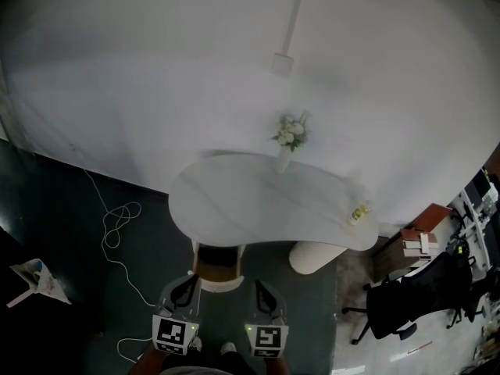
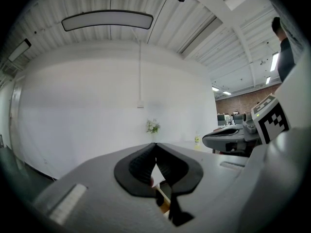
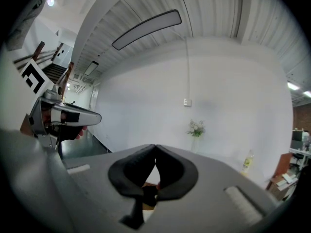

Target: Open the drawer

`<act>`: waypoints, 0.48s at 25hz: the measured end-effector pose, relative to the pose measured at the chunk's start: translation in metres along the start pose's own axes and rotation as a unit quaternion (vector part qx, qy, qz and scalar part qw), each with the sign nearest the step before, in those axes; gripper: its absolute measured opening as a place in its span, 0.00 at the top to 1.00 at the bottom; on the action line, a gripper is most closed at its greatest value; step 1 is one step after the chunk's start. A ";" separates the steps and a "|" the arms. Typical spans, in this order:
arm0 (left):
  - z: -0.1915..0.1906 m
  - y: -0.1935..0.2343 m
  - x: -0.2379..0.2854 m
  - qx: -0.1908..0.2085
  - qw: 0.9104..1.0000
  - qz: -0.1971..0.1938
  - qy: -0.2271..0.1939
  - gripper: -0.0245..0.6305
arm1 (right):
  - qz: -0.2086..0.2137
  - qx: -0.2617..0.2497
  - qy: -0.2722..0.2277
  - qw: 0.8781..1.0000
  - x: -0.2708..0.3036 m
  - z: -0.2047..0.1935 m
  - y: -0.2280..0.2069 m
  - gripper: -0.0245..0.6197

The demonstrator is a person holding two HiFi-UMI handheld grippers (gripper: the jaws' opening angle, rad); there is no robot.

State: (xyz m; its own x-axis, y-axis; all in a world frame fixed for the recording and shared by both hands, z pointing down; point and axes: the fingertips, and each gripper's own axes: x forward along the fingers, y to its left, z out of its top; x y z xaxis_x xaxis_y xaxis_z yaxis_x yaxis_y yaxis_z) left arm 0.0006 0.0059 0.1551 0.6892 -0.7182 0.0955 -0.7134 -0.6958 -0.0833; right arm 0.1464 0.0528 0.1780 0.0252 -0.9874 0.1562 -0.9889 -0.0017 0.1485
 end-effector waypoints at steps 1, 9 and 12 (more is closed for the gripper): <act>0.000 0.000 0.000 0.000 1.000 0.000 0.000 0.95 | 0.000 -0.001 -0.001 1.000 0.000 0.000 0.001 0.95; -0.003 0.000 0.002 -0.001 1.000 -0.001 0.003 0.95 | -0.001 -0.004 -0.006 1.000 0.001 0.004 0.000 0.95; -0.002 0.001 0.002 0.000 1.000 -0.002 0.004 0.95 | -0.001 -0.006 -0.006 1.000 0.003 0.006 0.000 0.95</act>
State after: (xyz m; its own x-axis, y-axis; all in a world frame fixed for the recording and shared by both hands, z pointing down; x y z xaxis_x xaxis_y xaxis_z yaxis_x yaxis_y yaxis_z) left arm 0.0011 0.0034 0.1574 0.6913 -0.7152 0.1030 -0.7105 -0.6988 -0.0833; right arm 0.1455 0.0491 0.1730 0.0245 -0.9892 0.1447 -0.9871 -0.0010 0.1601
